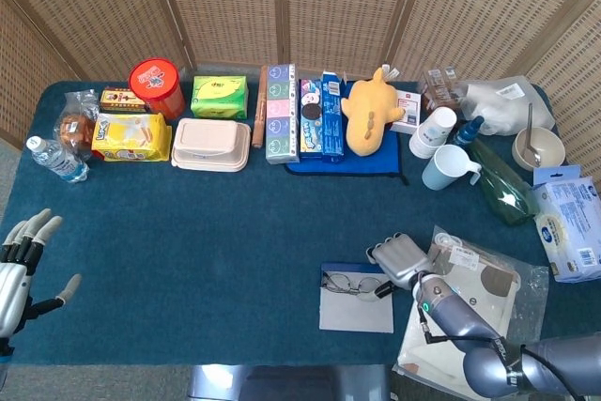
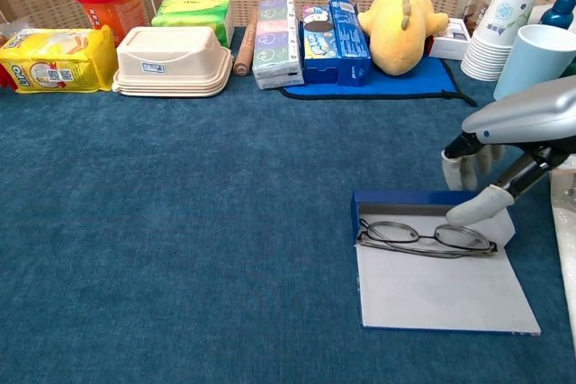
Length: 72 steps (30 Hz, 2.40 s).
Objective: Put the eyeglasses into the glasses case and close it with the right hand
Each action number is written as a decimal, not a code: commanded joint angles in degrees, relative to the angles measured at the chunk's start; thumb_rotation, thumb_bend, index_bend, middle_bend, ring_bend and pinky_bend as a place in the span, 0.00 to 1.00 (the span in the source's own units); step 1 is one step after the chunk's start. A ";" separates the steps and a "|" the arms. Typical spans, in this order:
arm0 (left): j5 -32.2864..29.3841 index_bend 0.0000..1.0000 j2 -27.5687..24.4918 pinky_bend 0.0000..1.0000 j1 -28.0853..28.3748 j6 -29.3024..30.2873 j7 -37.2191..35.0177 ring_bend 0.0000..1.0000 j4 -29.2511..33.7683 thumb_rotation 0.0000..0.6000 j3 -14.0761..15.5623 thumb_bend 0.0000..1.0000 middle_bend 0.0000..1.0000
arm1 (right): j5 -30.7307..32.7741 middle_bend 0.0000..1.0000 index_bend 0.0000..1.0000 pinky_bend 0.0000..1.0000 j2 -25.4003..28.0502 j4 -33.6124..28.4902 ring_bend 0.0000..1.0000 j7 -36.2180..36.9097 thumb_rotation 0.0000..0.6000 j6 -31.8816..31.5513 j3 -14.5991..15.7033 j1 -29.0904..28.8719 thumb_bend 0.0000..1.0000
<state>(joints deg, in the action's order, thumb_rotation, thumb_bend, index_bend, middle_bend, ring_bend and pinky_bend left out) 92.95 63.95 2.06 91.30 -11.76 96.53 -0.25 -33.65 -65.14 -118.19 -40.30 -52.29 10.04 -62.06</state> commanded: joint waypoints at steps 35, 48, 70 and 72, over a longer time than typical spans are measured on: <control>0.33 0.00 -0.33 0.00 -0.58 0.90 -0.93 0.00 -0.46 1.00 0.34 0.28 0.01 | -7.63 0.29 0.21 0.24 -4.10 -2.75 0.25 -4.64 0.14 -3.50 -0.38 5.06 0.04; 0.68 0.00 -0.24 0.00 -0.60 0.98 -0.95 0.00 -0.33 1.00 0.47 0.28 0.01 | -11.25 0.30 0.21 0.24 -3.32 -6.36 0.26 -4.67 0.14 -5.67 1.31 7.33 0.03; 0.51 0.00 0.31 0.00 -0.05 0.09 -1.78 0.00 -1.27 1.00 0.45 0.28 0.01 | -7.80 0.30 0.21 0.24 -2.18 -6.35 0.27 -6.06 0.14 -7.50 1.80 8.64 0.03; 0.53 0.00 0.37 0.00 -0.03 0.08 -1.81 0.00 -1.35 1.00 0.46 0.28 0.01 | -8.08 0.30 0.21 0.24 -2.09 -6.99 0.27 -6.38 0.14 -7.54 2.17 8.82 0.03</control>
<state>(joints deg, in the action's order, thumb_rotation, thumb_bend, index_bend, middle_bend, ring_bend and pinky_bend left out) 93.47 64.31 2.03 91.37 -13.57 95.19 0.22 -41.58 -67.30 -124.95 -46.51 -59.78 12.03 -53.36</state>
